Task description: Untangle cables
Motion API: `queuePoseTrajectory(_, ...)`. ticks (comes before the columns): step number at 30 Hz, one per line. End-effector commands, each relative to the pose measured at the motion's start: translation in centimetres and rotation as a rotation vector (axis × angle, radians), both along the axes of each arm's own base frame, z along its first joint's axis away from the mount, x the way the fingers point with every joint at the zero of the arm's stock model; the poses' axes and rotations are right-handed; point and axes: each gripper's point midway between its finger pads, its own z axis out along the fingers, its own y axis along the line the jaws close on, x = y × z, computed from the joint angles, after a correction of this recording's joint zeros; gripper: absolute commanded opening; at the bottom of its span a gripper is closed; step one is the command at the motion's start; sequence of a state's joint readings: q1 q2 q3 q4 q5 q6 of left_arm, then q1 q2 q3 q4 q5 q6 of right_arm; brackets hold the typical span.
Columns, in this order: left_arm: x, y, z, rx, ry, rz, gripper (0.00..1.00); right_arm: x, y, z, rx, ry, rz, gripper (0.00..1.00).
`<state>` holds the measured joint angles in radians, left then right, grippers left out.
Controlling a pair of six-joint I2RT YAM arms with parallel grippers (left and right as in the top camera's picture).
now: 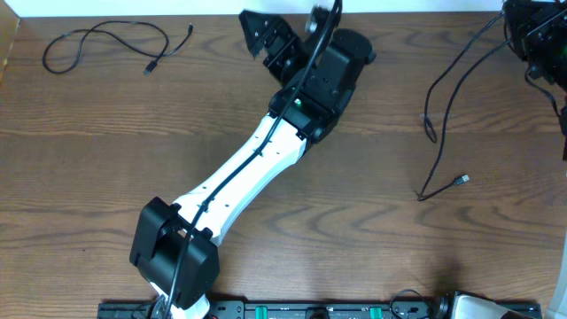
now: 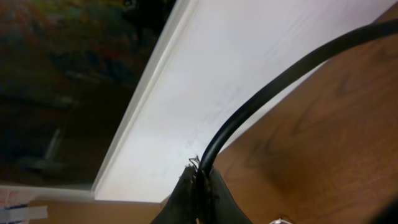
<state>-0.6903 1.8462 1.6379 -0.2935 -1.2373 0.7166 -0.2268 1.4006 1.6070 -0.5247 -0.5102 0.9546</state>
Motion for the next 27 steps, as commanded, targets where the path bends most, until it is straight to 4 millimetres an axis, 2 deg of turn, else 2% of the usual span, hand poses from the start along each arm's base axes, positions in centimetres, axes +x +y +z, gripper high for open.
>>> queuePoseTrajectory(1,0.3,-1.9,-3.8,-0.233,0.053,-0.099,0.98,-0.3,1.3,0.5,-0.024,-0.027,0.070,0.01)
queuePoseTrajectory(4,-0.9,-4.3,-9.1,-0.487,0.266,-0.194,0.98,-0.6,2.2,0.6,-0.049,-0.043,0.123,0.01)
queuePoseTrajectory(6,-2.0,-5.8,-11.5,-0.701,0.365,-0.198,0.98,-0.6,2.4,0.5,-0.061,-0.045,0.135,0.01)
queuePoseTrajectory(8,-4.0,-8.4,-13.4,-0.893,0.533,-0.251,0.98,-0.7,2.4,0.4,-0.064,-0.041,0.136,0.01)
queuePoseTrajectory(10,-7.2,-12.1,-14.2,-1.090,0.765,-0.373,0.98,-0.7,2.4,0.3,-0.064,-0.039,0.137,0.01)
queuePoseTrajectory(13,-10.3,-15.0,-13.5,-1.276,0.960,-0.484,0.98,-0.7,2.5,0.3,-0.061,-0.038,0.143,0.01)
queuePoseTrajectory(15,-11.0,-15.5,-13.3,-1.319,1.006,-0.502,0.98,-0.9,2.9,0.3,-0.052,-0.038,0.169,0.01)
queuePoseTrajectory(21,-9.9,-14.7,-13.2,-1.358,0.965,-0.444,0.98,-2.3,6.3,0.7,-0.063,-0.078,0.354,0.01)
queuePoseTrajectory(27,-8.3,-13.2,-13.1,-1.396,0.918,-0.398,0.98,-3.5,9.3,-0.9,-0.094,-0.035,0.458,0.01)
